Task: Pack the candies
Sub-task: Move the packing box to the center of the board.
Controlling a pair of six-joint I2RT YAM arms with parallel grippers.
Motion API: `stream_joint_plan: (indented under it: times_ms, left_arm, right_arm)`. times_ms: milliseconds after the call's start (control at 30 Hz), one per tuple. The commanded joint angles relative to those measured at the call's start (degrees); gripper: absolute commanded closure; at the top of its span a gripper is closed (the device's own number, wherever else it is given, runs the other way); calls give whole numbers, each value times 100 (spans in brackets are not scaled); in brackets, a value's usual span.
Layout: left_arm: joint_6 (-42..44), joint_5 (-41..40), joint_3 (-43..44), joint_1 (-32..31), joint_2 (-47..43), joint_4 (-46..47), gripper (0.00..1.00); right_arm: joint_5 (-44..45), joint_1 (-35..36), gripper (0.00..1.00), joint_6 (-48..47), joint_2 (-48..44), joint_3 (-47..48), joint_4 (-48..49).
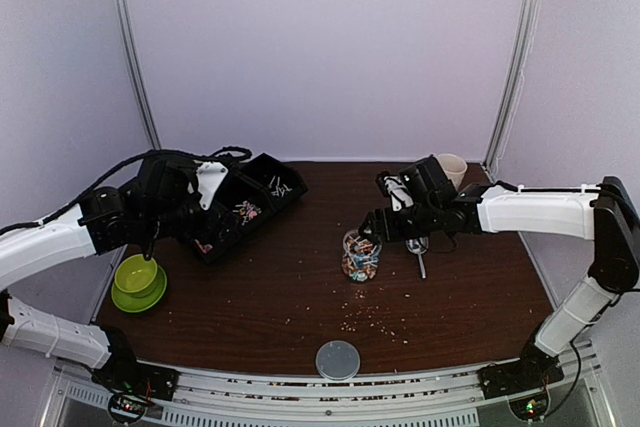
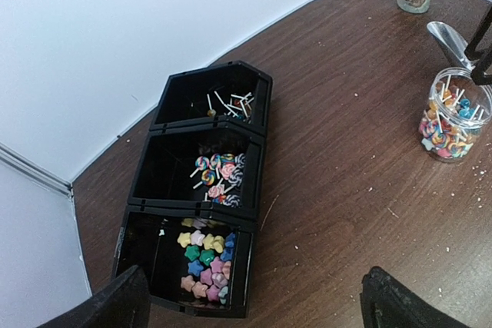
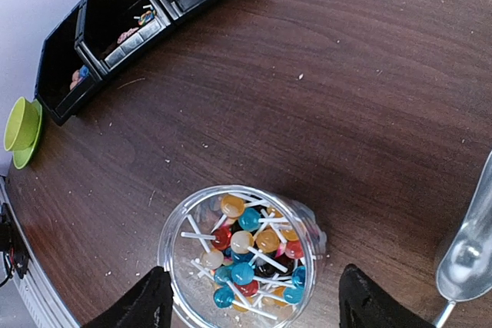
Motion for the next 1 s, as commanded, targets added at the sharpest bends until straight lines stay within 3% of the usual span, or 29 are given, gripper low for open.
stream_joint_plan:
  times_ms: [0,733,800,867,933,967]
  left_arm:
    - [-76,-137,-9,33,-100,207,2]
    - [-106,-171,34,40,-3,145,2]
    - [-99,-178,26,40,-22,145,2]
    - [-100,-171,13,40,-30,141,2]
    - [-111,-180,24,38,-30,120,2]
    - [-108,-180,26,38,-32,111,2]
  right_arm:
    - [-431,42,26,85,128,123,-90]
    - [-1345,972,25,78,1253,1303,153]
    - [-1329,1046,22,-149,1290,1419,111]
    - [-1059,1108,15,-493,1174,1449,-80]
    - [-821,1146,1,-865,918,1302,-202]
    - [-736,1163,0,-1042,770,1165,-232]
